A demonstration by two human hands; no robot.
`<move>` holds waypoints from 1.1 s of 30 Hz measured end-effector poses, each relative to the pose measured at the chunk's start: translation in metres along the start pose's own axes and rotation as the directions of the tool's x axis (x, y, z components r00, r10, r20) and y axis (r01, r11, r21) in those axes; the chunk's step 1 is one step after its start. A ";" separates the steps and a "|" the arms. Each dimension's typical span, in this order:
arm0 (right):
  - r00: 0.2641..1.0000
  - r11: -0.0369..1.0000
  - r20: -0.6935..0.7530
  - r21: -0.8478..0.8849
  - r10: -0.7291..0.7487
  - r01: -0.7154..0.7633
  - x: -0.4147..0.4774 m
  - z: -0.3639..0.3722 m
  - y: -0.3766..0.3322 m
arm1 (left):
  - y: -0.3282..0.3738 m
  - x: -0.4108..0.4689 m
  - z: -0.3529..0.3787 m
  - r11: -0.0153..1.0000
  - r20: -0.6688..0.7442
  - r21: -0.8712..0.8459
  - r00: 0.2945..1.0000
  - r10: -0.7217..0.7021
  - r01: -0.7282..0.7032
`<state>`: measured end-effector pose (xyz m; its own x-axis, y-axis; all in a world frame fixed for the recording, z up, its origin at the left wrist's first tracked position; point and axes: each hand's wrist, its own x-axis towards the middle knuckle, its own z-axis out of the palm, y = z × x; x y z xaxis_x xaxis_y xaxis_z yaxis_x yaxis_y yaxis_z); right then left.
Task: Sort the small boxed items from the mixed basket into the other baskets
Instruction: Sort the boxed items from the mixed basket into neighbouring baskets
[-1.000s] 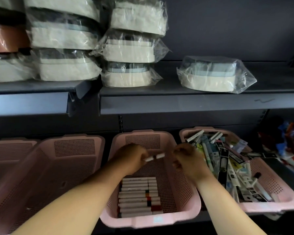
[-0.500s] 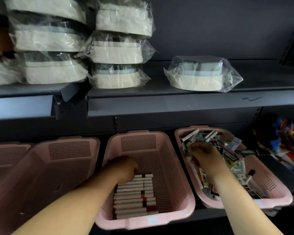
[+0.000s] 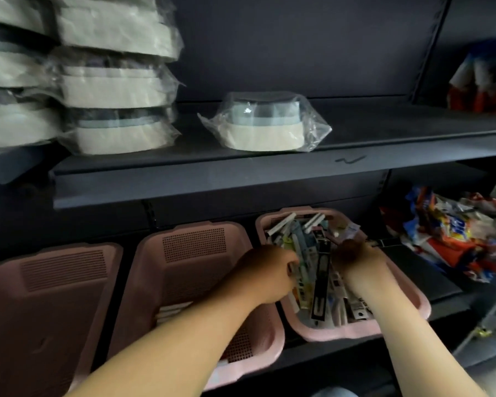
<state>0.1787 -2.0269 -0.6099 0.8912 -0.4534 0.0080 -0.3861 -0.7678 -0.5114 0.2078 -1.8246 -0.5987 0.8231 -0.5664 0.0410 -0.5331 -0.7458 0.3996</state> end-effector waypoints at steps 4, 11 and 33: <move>0.996 0.999 0.077 -0.018 0.033 -0.032 -0.010 0.012 0.002 | 0.014 0.017 0.023 0.996 0.055 0.043 0.995 -0.078 0.076; 0.993 0.999 0.119 -0.034 0.024 -0.020 -0.013 0.024 -0.001 | 0.022 0.027 0.036 0.988 0.030 -0.014 0.988 -0.150 0.151; 0.992 0.996 0.123 -0.084 0.000 0.010 -0.008 0.024 0.007 | 0.041 0.029 0.045 0.974 0.013 -0.062 0.976 -0.216 0.216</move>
<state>0.1742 -2.0182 -0.6341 0.9136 -0.3946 -0.0981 -0.3957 -0.8076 -0.4372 0.2012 -1.8873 -0.6220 0.9161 -0.3967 -0.0583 -0.3293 -0.8272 0.4554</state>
